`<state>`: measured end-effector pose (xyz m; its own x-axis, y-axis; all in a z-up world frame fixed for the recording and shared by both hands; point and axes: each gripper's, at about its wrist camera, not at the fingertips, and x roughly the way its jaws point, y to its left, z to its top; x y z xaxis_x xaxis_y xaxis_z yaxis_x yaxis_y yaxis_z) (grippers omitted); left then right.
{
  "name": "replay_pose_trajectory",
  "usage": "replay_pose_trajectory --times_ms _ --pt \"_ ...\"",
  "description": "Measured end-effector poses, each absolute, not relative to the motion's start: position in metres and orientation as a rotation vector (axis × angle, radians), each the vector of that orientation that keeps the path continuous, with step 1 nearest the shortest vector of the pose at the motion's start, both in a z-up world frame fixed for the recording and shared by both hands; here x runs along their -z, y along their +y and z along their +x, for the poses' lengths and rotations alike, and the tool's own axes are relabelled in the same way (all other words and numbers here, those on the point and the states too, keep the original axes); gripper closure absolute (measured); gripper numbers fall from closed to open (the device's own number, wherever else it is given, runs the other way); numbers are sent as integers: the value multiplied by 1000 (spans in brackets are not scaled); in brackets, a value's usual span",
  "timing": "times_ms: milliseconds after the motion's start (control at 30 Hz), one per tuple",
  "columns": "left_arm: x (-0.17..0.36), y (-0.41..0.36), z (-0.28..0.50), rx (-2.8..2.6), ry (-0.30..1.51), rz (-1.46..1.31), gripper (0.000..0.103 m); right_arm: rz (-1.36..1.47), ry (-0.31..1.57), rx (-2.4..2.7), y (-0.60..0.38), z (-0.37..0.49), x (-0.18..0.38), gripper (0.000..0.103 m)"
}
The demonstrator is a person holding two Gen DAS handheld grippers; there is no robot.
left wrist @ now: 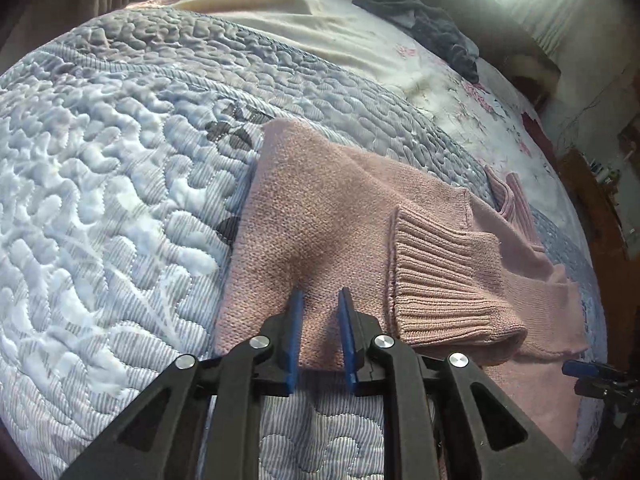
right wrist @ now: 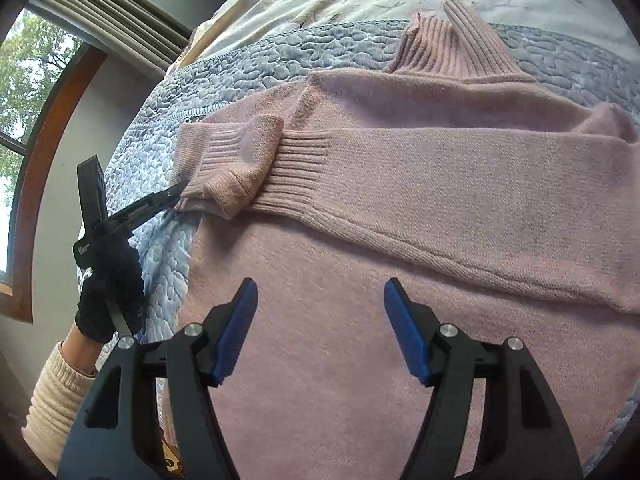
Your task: Fold small clothes
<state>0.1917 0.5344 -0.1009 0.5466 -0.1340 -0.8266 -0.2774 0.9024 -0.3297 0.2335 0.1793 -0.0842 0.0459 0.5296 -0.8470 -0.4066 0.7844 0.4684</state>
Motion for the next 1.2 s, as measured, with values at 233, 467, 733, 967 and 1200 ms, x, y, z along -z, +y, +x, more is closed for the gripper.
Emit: replay_pose_trajectory --times_ms 233,467,733,967,1200 --pt "73 544 166 -85 905 -499 75 237 1420 -751 250 279 97 37" --pt "68 560 148 -93 911 -478 72 296 1533 -754 300 296 136 65" --pt "67 561 149 -102 902 -498 71 249 1396 -803 280 288 102 92" --pt "58 522 166 -47 898 -440 71 253 1298 -779 203 288 61 92" --pt "58 462 195 21 908 -361 66 248 1258 -659 110 297 59 92"
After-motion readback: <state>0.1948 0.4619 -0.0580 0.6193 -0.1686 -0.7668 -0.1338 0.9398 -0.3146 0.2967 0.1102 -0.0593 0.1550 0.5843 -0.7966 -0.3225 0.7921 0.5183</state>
